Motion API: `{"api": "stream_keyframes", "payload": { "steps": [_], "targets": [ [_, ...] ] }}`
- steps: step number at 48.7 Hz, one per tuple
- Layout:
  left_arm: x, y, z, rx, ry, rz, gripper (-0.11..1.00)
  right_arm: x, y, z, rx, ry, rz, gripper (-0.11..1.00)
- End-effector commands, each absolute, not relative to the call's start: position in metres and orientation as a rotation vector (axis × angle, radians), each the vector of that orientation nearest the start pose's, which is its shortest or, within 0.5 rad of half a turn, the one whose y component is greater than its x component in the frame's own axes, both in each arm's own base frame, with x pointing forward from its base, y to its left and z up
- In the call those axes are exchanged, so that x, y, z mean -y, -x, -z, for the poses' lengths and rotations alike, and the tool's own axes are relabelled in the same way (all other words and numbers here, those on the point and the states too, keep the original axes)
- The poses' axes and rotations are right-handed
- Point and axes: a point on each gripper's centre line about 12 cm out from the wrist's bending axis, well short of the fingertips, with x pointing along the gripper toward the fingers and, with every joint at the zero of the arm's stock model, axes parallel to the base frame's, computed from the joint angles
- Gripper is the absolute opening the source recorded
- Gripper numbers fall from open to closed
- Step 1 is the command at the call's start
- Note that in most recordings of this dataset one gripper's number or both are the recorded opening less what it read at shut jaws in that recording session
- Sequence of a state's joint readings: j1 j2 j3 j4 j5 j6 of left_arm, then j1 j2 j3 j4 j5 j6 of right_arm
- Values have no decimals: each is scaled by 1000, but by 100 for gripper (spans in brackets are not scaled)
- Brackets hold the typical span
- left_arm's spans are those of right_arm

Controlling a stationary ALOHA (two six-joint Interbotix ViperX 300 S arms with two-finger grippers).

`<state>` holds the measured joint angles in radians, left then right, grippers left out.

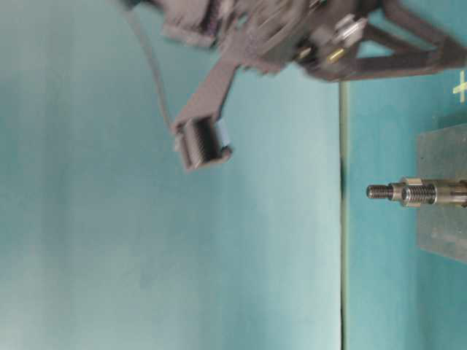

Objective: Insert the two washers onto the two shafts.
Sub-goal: 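Move the right gripper back over the lower metal washer, then close the right gripper on the lower washer and lift it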

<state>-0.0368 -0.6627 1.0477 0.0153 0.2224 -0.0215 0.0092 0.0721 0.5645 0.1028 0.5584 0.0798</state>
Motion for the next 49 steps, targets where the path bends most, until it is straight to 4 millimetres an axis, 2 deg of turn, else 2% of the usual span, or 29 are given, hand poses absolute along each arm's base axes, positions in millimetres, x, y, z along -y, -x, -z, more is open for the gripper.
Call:
{"api": "stream_keyframes", "payload": {
  "steps": [1, 19, 49],
  "targets": [
    [9, -241, -228, -583, -7, 32, 0, -13, -367, -136, -1151, -182, 43, 66],
    [9, -242, -227, -584, -7, 32, 0, -8, -369, -116, -1178, -160, 60, 66],
    [9, -241, -225, -591, -8, 32, 0, -1, -378, -109, -1169, -166, 76, 66]
  ]
}}
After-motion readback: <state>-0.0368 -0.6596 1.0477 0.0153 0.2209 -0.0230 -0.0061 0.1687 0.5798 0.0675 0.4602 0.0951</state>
